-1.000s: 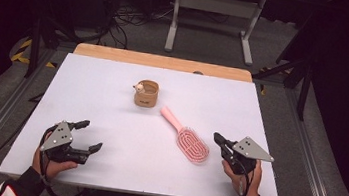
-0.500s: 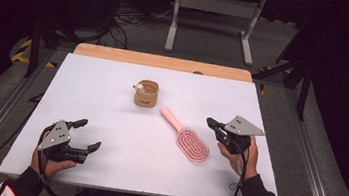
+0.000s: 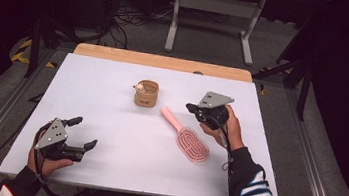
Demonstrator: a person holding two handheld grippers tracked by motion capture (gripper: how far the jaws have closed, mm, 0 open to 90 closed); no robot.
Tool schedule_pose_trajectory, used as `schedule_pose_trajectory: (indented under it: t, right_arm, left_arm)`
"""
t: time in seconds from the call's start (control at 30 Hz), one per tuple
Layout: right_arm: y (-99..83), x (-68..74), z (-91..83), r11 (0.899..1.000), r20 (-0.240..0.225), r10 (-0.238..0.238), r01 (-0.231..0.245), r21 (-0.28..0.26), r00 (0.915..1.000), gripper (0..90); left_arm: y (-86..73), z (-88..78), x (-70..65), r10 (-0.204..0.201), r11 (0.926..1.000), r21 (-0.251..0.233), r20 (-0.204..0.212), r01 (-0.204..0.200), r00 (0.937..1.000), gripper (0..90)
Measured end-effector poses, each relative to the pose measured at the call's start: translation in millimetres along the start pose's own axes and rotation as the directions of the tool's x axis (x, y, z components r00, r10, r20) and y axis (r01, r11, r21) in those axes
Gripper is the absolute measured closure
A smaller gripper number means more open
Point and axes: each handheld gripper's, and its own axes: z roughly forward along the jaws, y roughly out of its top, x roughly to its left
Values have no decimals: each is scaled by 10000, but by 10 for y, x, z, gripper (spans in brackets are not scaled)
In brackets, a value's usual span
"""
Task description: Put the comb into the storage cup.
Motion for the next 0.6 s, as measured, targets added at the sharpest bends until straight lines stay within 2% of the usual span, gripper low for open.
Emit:
schedule_pose_trajectory:
  t: [0.1,0.13,0.17,0.2,0.23,0.4,0.43,0.6]
  right_arm:
    - [91,42,200,9980,-530,-376,403,496,9979,900]
    - [91,42,200,9980,-530,-376,403,496,9979,900]
    - [124,66,286,9958,-863,-554,614,684,9947,900]
    - [124,66,286,9958,-863,-554,614,684,9947,900]
    - [147,92,363,9931,-1172,-680,785,871,9908,900]
    - [165,139,493,9875,-1555,-852,1043,1186,9842,900]
    - [167,160,545,9851,-1789,-917,1155,1276,9796,900]
    - [160,181,664,9777,-2002,-986,1323,1628,9748,900]
  left_arm:
    - [0,2,2,24,10000,7,10,-24,10000,99]
    - [1,2,3,23,10000,9,1,-23,10000,99]
    - [3,-1,4,15,10000,7,-74,-15,10000,82]
    - [3,-1,4,15,10000,7,-74,-15,10000,74]
    - [3,-1,2,46,10000,14,-126,-46,9999,69]
    - [4,7,-13,63,9998,179,-231,-59,9997,58]
    - [3,8,-14,67,9998,163,-200,-64,9998,58]
    - [2,8,-25,68,9999,114,-120,-67,9999,58]
